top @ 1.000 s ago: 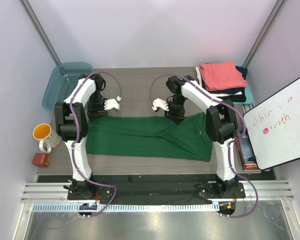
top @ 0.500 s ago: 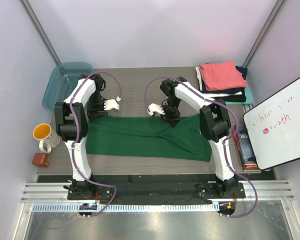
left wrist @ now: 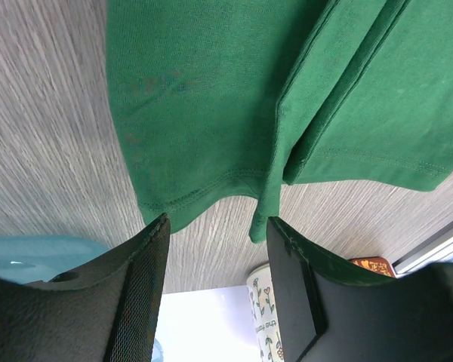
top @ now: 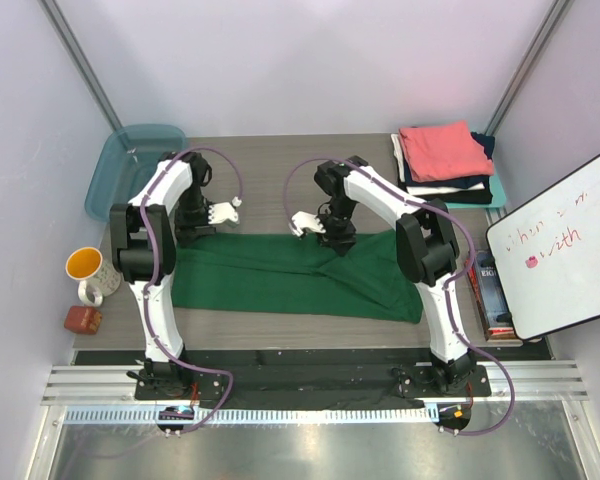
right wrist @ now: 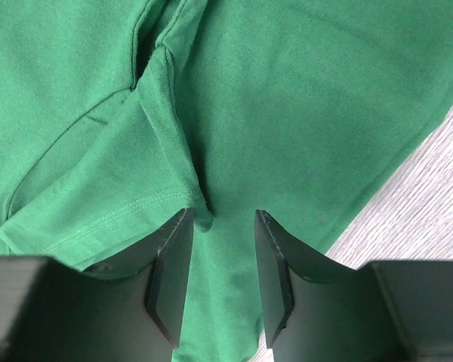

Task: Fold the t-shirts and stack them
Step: Fold the other side of the tshirt into a rectangle

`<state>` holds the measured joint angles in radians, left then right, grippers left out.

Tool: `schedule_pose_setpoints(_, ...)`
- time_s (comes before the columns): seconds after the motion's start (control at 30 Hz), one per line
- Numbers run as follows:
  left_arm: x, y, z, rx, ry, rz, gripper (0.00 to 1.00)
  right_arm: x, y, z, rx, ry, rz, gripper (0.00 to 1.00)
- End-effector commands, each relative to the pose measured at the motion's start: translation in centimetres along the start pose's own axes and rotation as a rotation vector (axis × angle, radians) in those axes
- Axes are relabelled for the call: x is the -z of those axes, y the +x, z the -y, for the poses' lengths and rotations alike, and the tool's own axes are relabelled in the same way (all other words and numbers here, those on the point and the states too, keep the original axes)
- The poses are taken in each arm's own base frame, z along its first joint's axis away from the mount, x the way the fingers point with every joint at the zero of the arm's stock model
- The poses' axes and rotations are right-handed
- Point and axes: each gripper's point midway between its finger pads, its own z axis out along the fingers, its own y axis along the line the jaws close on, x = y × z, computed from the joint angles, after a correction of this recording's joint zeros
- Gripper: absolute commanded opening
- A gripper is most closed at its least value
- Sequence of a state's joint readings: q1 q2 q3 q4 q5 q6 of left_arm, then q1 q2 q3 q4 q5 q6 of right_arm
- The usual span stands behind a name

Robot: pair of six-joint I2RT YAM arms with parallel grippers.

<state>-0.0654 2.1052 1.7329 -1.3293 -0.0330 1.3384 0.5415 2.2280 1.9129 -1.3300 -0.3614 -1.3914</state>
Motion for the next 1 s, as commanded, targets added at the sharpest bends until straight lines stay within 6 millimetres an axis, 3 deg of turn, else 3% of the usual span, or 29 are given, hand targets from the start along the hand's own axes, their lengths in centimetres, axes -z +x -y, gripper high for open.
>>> schedule_pose_setpoints(0.0, 2.0, 1.3, 7.4, -0.002, 0.279, -0.049, 0.55, 1.5, -0.4, -3.4, 0.001, -0.096, -0.010, 0.43)
schedule_pose_setpoints(0.3, 1.9, 1.5, 7.6, -0.014, 0.298, -0.063, 0.54, 1.0, 0.2, -5.1, 0.006, -0.162, -0.029, 0.40)
schedule_pose_setpoints(0.6, 1.4, 1.7, 8.2, -0.017, 0.326, -0.071, 0.54, 1.8, 0.8, -6.3, 0.027, -0.160, -0.059, 0.40)
schedule_pose_setpoints(0.7, 1.1, 1.5, 8.4, -0.012, 0.338, -0.065, 0.54, 1.9, 0.9, -6.7, 0.027, -0.161, -0.064, 0.36)
schedule_pose_setpoints(0.93, 0.7, 1.4, 8.4, -0.005, 0.349, -0.065, 0.54, 1.8, 1.0, -6.7, 0.028, -0.167, -0.066, 0.12)
schedule_pose_setpoints(0.97, 0.6, 1.4, 8.5, -0.003, 0.351, -0.064, 0.49, 1.7, 1.0, -6.7, 0.026, -0.167, -0.065, 0.11)
